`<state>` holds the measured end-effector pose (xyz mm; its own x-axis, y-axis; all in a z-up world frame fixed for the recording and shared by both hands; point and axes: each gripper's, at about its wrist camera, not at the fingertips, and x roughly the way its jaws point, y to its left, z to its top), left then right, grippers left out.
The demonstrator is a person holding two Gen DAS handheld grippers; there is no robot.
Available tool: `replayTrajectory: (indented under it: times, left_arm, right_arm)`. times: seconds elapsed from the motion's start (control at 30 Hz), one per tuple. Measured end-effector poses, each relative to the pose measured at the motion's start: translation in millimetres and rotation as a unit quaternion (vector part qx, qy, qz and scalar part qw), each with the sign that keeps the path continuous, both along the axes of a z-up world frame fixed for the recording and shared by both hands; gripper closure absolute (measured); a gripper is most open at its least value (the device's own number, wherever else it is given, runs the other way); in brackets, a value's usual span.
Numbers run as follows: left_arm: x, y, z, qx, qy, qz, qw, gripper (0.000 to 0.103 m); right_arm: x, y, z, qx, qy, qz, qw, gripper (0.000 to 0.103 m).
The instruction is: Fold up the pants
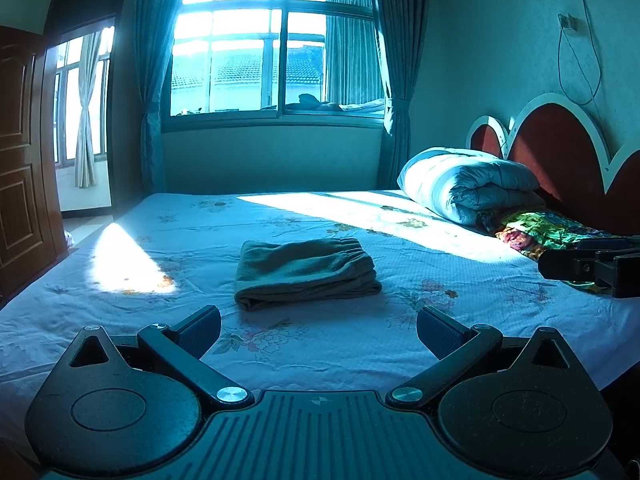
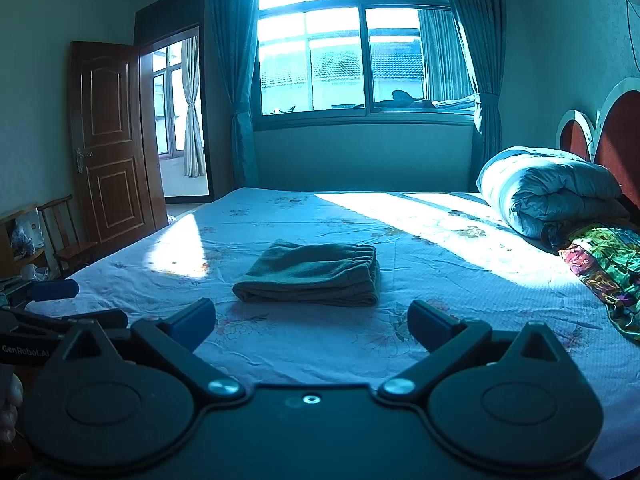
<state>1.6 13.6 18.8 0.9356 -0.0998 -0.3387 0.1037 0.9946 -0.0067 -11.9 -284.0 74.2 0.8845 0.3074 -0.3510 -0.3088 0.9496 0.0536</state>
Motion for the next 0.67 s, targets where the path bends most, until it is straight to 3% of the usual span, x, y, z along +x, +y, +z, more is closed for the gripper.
replayTrajectory:
  times: [0.53,0.67]
  left_arm:
    - [-2.9,0.8,0.2,0.0,-0.017,-0.006,0.9998,0.0]
    - [-2.7,4.3,1.0,-0.02,-0.013,-0.013,0.9996,0.0]
  right_arm:
    - [-0.1,0.5,-0.3,-0.002,-0.001,-0.001,1.0,0.006]
    - [-0.2,0.8,-0.3,-0.002,-0.002,-0.001,1.0,0.006]
